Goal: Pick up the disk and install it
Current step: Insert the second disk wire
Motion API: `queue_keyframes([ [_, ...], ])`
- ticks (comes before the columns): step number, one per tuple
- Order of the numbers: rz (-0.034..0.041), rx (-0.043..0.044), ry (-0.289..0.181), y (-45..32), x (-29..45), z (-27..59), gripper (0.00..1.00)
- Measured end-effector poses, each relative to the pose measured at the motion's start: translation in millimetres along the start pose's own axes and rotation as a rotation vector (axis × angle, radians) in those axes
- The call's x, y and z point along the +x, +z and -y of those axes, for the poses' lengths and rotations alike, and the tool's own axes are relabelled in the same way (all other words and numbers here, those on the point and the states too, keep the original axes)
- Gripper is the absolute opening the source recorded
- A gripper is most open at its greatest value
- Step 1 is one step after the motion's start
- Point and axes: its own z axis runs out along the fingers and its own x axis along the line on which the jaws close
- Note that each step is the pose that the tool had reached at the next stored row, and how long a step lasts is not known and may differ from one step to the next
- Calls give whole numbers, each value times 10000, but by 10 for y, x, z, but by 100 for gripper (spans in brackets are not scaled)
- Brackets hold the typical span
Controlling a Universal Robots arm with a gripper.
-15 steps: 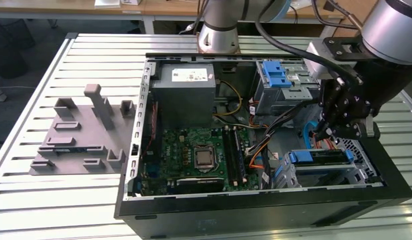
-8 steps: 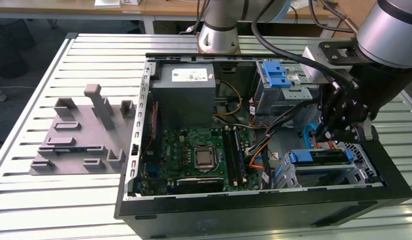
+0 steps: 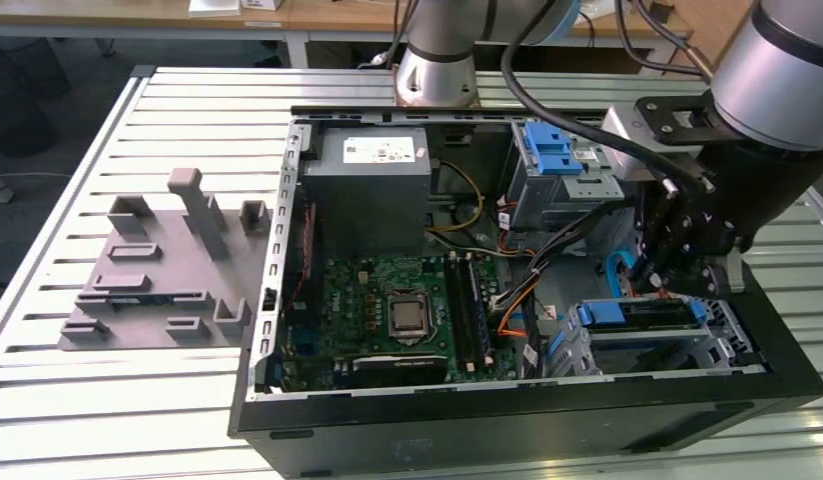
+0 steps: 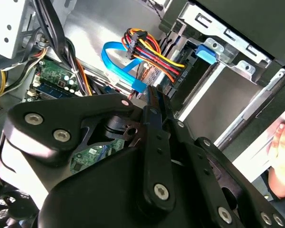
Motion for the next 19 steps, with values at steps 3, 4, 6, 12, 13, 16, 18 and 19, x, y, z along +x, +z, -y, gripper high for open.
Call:
queue_keyframes([
  [3,-56,13,-3,13,17,-1,16],
  [4,-53,23,-3,18,28,-1,16],
  [6,-53,40,-3,25,52,-1,16],
  [12,-52,58,-3,38,94,-1,16],
  [13,-51,58,-3,39,95,-1,16],
  [16,-52,58,-3,40,99,4,16],
  [18,-52,58,-3,41,100,12,16],
  [19,-51,58,-3,43,100,15,16],
])
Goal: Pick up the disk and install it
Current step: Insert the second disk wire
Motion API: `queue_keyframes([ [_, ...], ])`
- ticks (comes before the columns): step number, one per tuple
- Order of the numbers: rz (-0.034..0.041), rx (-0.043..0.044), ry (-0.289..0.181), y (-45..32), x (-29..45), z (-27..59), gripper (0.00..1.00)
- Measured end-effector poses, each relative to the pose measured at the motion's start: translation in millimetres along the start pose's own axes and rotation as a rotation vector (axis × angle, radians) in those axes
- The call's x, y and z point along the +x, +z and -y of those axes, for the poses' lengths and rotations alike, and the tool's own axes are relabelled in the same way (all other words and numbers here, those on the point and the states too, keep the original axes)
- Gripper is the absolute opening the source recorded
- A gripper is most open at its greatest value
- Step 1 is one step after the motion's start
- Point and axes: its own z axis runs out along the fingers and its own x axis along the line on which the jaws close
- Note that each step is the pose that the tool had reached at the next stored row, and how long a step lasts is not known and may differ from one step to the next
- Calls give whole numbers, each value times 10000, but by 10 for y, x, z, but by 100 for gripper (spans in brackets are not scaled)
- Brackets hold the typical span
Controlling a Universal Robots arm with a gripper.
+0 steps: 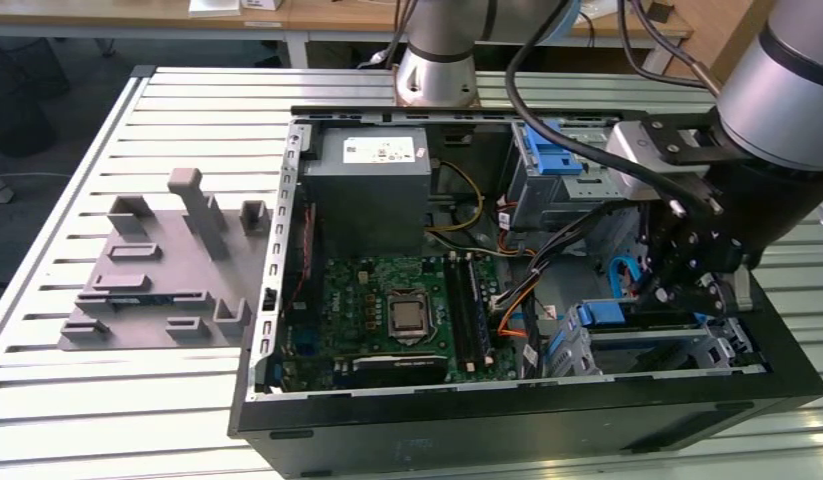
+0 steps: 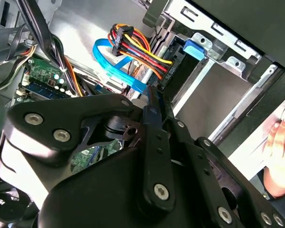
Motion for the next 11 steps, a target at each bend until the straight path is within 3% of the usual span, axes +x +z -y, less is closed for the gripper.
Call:
queue_keyframes([
  [11,-4,0,6,23,25,4,16],
])
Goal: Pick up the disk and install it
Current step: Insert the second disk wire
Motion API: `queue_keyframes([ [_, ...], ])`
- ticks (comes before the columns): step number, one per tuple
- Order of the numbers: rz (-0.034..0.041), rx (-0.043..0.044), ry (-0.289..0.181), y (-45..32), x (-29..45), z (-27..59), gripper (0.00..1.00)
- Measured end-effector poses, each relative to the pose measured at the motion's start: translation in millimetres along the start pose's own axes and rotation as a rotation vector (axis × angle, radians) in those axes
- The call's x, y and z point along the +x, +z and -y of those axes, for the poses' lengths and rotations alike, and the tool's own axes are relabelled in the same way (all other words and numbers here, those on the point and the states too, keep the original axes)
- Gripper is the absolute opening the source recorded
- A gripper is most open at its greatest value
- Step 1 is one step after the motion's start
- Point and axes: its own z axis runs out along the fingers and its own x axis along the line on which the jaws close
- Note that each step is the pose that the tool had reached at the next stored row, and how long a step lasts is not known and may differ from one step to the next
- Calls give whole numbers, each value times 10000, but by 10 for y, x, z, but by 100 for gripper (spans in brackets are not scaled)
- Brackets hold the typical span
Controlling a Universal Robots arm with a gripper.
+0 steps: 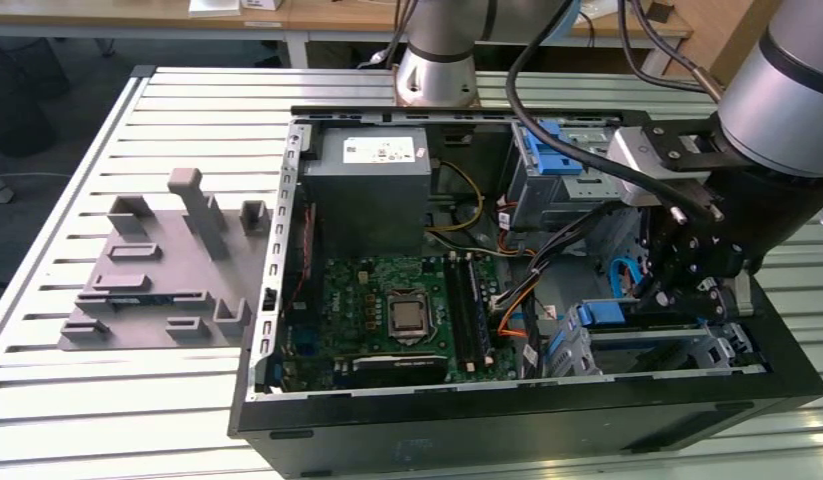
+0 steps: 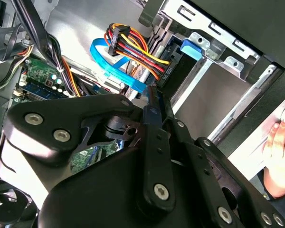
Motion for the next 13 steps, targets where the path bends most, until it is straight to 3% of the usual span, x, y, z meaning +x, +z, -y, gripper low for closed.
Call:
queue_keyframes([
  [13,56,0,152,-3,0,0,16],
])
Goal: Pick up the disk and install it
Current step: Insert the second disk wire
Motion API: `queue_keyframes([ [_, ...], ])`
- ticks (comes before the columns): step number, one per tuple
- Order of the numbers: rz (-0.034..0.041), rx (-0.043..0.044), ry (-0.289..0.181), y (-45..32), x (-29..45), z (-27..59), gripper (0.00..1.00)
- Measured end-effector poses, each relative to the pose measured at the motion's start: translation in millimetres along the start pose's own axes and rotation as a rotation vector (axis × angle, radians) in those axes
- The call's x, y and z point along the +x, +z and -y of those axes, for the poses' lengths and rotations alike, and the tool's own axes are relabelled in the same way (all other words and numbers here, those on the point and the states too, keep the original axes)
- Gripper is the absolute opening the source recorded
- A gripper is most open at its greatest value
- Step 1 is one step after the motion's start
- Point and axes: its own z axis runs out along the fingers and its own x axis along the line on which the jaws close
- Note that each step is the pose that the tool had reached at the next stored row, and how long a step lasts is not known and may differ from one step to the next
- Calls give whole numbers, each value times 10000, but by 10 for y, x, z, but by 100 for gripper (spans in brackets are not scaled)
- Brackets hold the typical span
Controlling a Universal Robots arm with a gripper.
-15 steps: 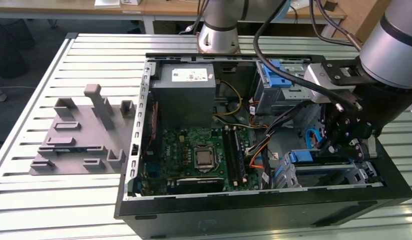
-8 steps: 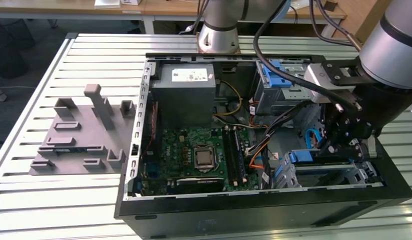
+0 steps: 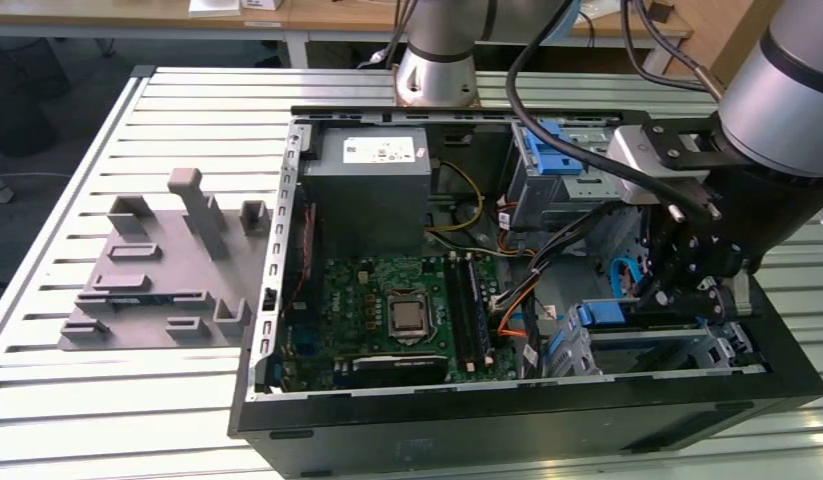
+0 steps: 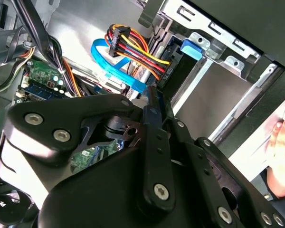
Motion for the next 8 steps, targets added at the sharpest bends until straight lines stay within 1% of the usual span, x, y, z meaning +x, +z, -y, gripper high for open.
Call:
queue_keyframes([
  [3,93,-3,6,5,0,0,16],
  [5,136,-5,5,7,0,0,16],
  [8,141,-5,4,9,0,-1,16],
])
